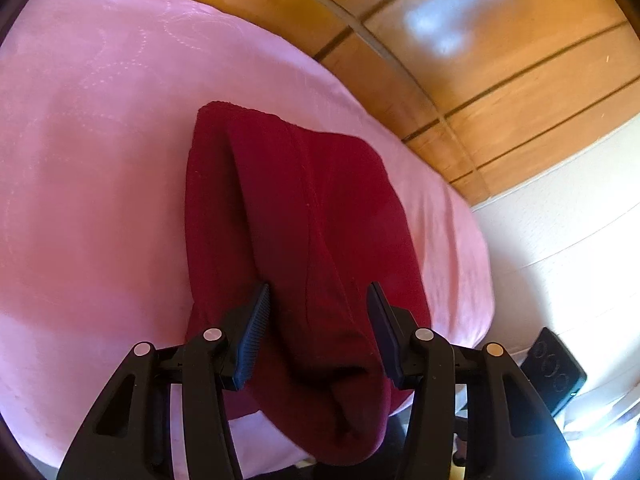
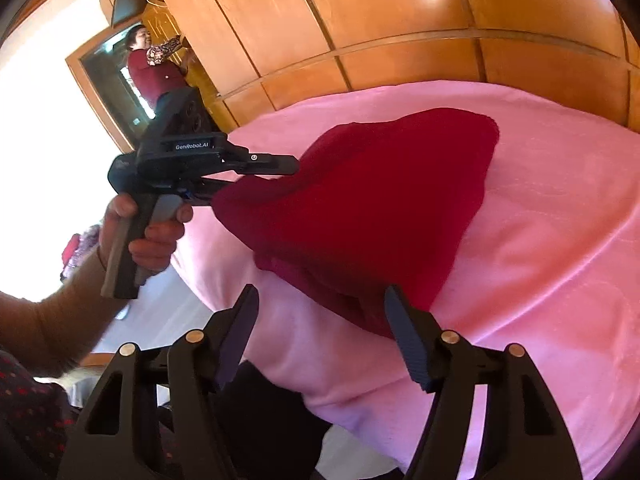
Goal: Fold small clothes
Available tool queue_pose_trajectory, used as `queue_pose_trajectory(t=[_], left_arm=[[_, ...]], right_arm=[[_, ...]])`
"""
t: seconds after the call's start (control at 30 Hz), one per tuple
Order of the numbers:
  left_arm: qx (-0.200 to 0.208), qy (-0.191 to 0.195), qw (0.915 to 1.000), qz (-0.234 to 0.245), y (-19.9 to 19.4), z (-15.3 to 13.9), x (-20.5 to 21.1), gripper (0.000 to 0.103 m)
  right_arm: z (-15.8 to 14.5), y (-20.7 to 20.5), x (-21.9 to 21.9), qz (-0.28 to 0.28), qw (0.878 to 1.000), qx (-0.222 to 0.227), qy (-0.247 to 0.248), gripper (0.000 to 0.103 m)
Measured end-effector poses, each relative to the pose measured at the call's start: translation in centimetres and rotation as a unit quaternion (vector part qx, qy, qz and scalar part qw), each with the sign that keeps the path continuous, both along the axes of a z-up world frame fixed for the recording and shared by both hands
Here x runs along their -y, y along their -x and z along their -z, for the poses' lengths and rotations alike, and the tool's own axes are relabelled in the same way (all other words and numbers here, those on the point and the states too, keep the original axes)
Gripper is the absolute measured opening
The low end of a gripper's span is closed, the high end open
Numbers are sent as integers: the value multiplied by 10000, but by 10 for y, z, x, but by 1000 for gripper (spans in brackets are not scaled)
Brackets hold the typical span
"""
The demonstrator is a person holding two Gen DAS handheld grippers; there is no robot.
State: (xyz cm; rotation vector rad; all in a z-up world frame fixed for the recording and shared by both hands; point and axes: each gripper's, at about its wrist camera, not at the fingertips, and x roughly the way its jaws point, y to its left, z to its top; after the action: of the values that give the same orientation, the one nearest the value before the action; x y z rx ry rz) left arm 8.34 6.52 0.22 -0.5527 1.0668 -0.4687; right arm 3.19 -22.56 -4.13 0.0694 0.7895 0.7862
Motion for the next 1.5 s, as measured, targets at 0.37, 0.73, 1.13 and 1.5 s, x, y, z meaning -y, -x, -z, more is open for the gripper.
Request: queue_pose_trajectory(t=[0.37,0.73,1.13,1.5], left_arm=[[283,-1152,9923,-344,8,30,-3,17],[1119,-2236,9641,-890,17,-22,8,33],[1002,-2845,9503,-765,-18,1,39,33],[1227,-2892,9458,-819,-10,2,38,38]], right_arm=[[43,4,-34,-109,9993,-300,201,66],[-3,7,-9,-203,9994,-262,30,62],[-31,-108,-42,1513,9884,95,128,62],[6,-107,-54,1475,9858,332,736,67]])
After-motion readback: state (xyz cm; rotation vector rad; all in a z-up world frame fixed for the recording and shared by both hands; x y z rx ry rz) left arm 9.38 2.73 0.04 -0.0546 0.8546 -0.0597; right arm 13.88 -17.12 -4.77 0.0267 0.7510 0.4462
